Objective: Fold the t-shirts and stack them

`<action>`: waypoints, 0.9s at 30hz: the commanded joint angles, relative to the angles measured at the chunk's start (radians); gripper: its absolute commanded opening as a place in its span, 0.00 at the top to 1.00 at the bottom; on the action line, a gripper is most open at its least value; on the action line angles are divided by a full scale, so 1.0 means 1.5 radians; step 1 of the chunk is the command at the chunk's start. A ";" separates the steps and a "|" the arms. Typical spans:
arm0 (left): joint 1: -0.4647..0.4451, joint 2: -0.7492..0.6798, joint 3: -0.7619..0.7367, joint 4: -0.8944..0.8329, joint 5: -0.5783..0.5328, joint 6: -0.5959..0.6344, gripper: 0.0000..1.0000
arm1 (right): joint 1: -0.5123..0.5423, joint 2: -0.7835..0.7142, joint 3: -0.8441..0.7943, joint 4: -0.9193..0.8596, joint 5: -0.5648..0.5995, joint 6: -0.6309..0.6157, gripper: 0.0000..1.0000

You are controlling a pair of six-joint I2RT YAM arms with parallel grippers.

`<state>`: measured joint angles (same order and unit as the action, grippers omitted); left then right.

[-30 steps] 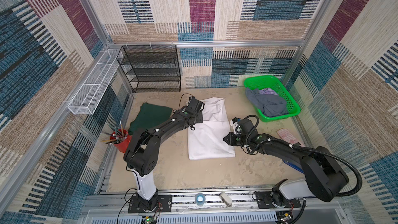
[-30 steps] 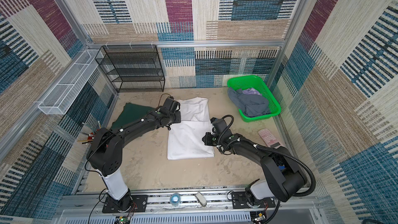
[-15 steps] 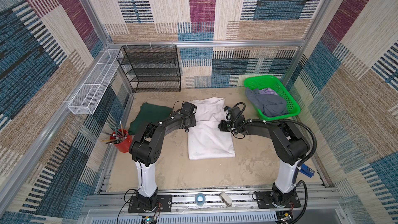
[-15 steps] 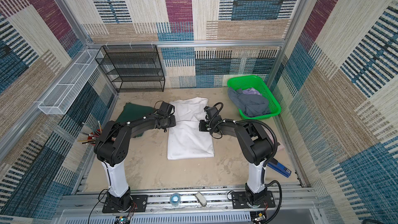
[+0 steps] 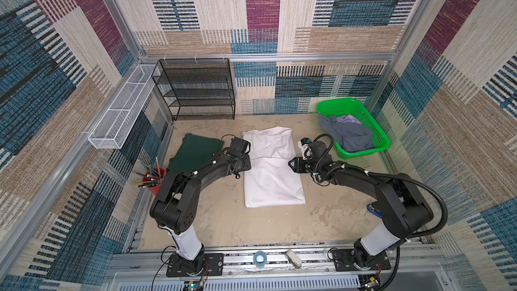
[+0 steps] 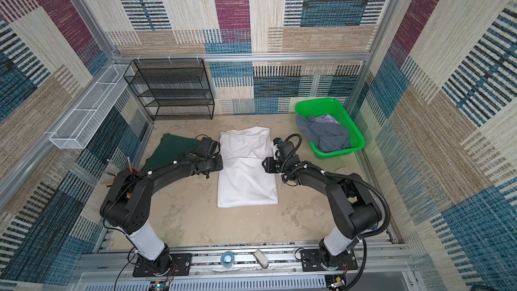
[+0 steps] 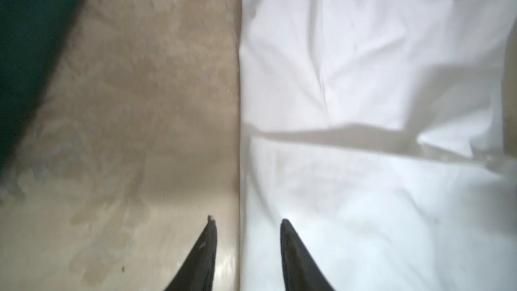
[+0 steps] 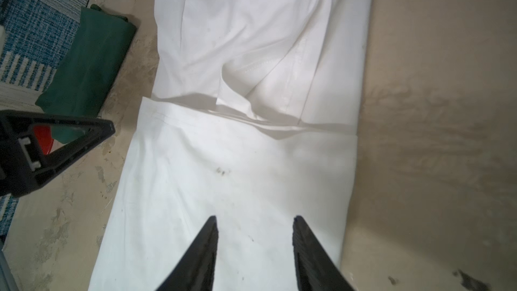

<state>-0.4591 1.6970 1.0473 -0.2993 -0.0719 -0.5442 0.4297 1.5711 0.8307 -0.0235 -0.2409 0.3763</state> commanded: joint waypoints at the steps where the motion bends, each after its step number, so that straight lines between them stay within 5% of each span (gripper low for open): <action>1: -0.030 -0.047 -0.062 -0.079 0.099 -0.050 0.58 | 0.002 -0.048 -0.058 -0.078 -0.024 0.027 0.49; 9: -0.167 -0.122 -0.123 -0.207 0.073 -0.129 0.51 | 0.032 -0.193 -0.202 -0.166 -0.032 0.110 0.43; 19: -0.188 -0.166 -0.195 -0.197 0.035 -0.178 0.49 | 0.045 -0.175 -0.226 -0.155 -0.070 0.114 0.44; 21: -0.188 -0.159 -0.203 -0.165 0.049 -0.179 0.47 | 0.045 -0.150 -0.215 -0.151 -0.073 0.112 0.55; 25: -0.188 -0.136 -0.197 -0.130 0.059 -0.178 0.49 | 0.045 -0.122 -0.191 -0.167 -0.068 0.111 0.93; 27: -0.188 -0.125 -0.196 -0.123 0.061 -0.177 0.63 | 0.045 -0.133 -0.191 -0.165 -0.065 0.111 1.00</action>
<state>-0.7414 1.4841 0.7589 -0.5484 0.0021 -0.7986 0.4961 1.3796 0.5396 -0.2340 -0.3550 0.5430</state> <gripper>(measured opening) 0.435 0.048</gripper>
